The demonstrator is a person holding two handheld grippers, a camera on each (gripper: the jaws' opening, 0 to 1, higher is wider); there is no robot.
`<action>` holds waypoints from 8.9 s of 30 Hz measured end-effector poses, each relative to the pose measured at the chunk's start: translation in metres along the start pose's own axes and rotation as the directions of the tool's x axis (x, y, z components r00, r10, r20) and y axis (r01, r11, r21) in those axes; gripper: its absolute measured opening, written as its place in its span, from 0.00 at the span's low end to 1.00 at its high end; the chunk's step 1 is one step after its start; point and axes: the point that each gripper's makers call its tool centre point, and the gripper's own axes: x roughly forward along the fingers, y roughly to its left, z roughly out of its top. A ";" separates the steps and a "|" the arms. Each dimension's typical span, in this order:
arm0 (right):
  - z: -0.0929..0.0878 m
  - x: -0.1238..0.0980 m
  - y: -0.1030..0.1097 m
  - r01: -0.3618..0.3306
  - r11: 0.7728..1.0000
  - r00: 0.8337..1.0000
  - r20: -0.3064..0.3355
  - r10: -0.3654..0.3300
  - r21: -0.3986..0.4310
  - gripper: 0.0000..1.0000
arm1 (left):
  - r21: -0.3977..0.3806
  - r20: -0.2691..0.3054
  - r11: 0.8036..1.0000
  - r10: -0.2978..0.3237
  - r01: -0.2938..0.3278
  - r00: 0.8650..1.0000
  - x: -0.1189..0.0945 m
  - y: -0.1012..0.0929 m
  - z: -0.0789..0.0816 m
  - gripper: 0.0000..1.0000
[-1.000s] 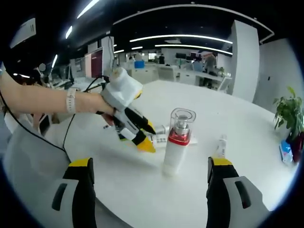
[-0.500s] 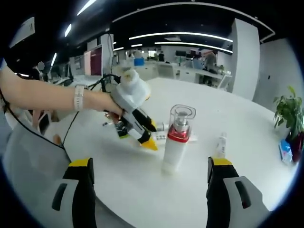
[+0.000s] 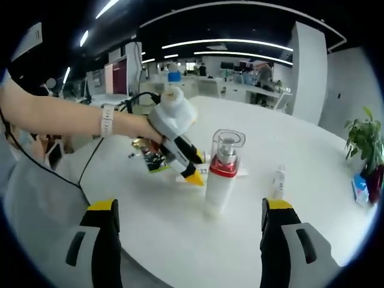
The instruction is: Arrange the skincare products in the storage area until every visible bottle or jar stands upright without overlapping.
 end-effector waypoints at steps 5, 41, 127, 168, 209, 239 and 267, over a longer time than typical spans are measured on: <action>0.000 -0.001 -0.001 0.003 1.000 1.000 0.001 -0.003 0.000 0.97 | -0.036 -0.013 0.999 -0.011 0.011 1.000 0.001 -0.001 -0.003 0.32; -0.005 0.002 -0.001 0.008 0.999 1.000 -0.028 -0.008 -0.034 0.96 | -0.078 0.014 0.996 0.047 -0.046 0.999 -0.002 0.011 -0.009 0.28; -0.045 0.081 0.047 -0.246 0.706 0.937 -0.025 0.349 0.664 0.60 | -0.589 0.284 0.706 -0.275 0.394 0.918 -0.113 -0.083 -0.103 0.28; -0.063 0.116 0.043 -0.200 0.579 0.941 -0.009 0.338 0.790 0.19 | -0.341 0.097 0.872 -0.340 0.352 0.936 -0.100 -0.103 -0.119 0.28; -0.020 0.077 0.032 -0.148 0.420 0.978 0.071 0.194 0.895 0.07 | 0.131 0.046 0.982 -0.143 0.136 0.989 -0.102 -0.100 -0.095 0.30; 0.035 0.049 0.057 -0.280 0.437 0.960 0.238 0.149 0.855 0.12 | 0.191 0.177 0.981 -0.050 0.016 0.983 -0.101 -0.097 -0.032 0.34; 0.064 0.011 0.078 -0.492 0.852 0.859 0.257 0.442 0.179 0.42 | 0.174 0.367 0.898 -0.439 0.403 0.820 -0.138 -0.136 -0.020 0.33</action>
